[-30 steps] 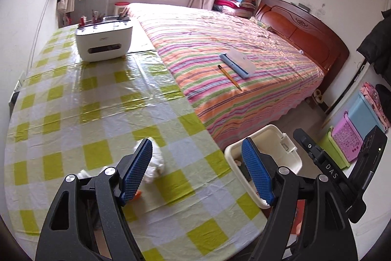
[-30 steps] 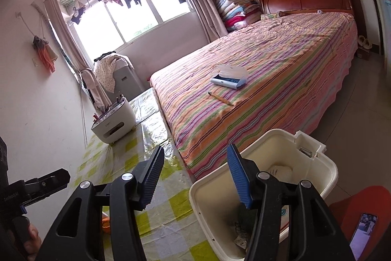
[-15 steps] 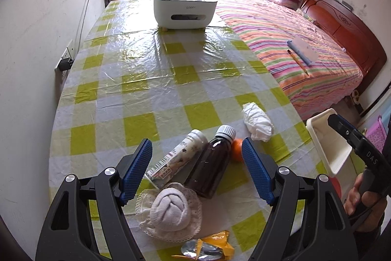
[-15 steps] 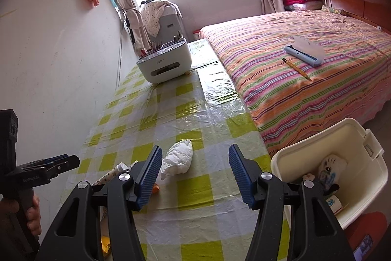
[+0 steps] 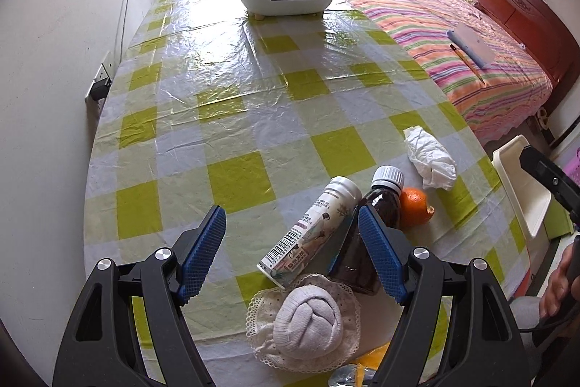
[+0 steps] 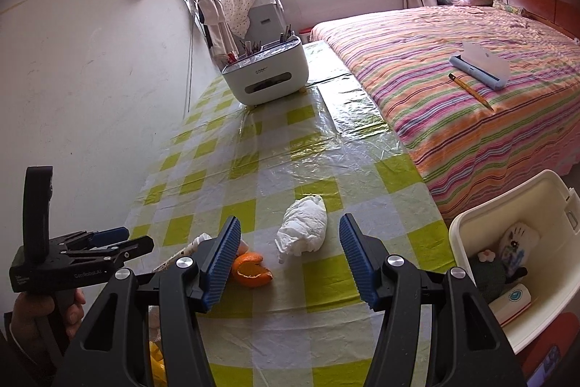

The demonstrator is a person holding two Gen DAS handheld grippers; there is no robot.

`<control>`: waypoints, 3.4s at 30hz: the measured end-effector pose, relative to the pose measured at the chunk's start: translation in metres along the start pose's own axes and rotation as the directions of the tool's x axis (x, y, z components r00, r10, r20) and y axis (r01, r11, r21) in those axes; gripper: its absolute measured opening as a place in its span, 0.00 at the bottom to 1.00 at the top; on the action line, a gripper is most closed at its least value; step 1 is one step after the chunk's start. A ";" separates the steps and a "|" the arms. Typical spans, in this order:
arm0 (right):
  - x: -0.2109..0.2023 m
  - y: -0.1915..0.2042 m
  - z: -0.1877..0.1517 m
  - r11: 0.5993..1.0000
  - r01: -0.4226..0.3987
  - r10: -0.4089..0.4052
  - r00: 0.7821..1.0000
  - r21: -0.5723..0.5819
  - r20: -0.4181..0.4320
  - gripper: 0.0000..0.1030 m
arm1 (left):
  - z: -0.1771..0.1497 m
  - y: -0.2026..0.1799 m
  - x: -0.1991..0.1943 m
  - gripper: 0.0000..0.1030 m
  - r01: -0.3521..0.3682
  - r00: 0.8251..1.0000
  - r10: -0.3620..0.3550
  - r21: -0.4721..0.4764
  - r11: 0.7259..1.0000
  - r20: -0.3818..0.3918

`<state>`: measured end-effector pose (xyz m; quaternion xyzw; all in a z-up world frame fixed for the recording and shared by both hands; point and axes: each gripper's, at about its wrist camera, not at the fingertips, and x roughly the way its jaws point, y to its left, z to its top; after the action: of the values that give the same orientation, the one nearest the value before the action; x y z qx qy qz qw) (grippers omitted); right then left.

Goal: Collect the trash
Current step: 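Move both tools back to the table and reach for the white bottle and tissue, then grasp the white supplement bottle with the left tool while the right tool grasps the crumpled tissue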

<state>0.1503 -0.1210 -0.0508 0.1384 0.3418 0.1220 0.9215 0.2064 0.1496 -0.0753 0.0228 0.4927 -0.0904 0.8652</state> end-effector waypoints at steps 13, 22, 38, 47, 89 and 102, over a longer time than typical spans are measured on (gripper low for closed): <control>0.002 -0.011 0.002 0.998 -0.008 0.008 1.000 0.058 -0.013 0.54 | 0.006 -0.014 0.028 0.73 -0.003 0.998 0.012 0.134 0.991 -0.066; 0.000 -0.016 0.001 0.998 -0.010 0.010 1.000 0.064 -0.008 0.54 | 0.010 -0.017 0.048 0.73 -0.036 0.991 0.055 0.148 0.988 -0.125; 0.010 -0.012 0.003 0.999 0.013 -0.012 1.000 0.043 -0.023 0.54 | 0.003 -0.030 0.073 0.61 -0.007 0.975 0.035 0.128 0.992 -0.218; 0.029 -0.012 0.005 0.999 0.027 -0.024 0.998 0.045 -0.060 0.54 | 0.008 -0.028 0.076 0.41 0.007 0.976 0.011 0.083 0.997 -0.219; 0.105 -0.023 0.002 0.998 0.051 -0.043 0.957 0.020 -0.287 0.22 | 0.034 -0.061 -0.017 0.29 0.216 0.971 -0.200 -0.126 0.968 0.129; 0.074 -0.042 0.009 0.997 0.074 -0.066 0.981 0.035 -0.185 0.22 | 0.039 -0.091 -0.024 0.30 0.253 0.959 -0.240 -0.070 0.965 0.152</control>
<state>0.2162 -0.1385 -0.1025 0.1338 0.4323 0.0946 0.8867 0.2111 0.0585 -0.0307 -0.0837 0.4322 -0.1769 0.8803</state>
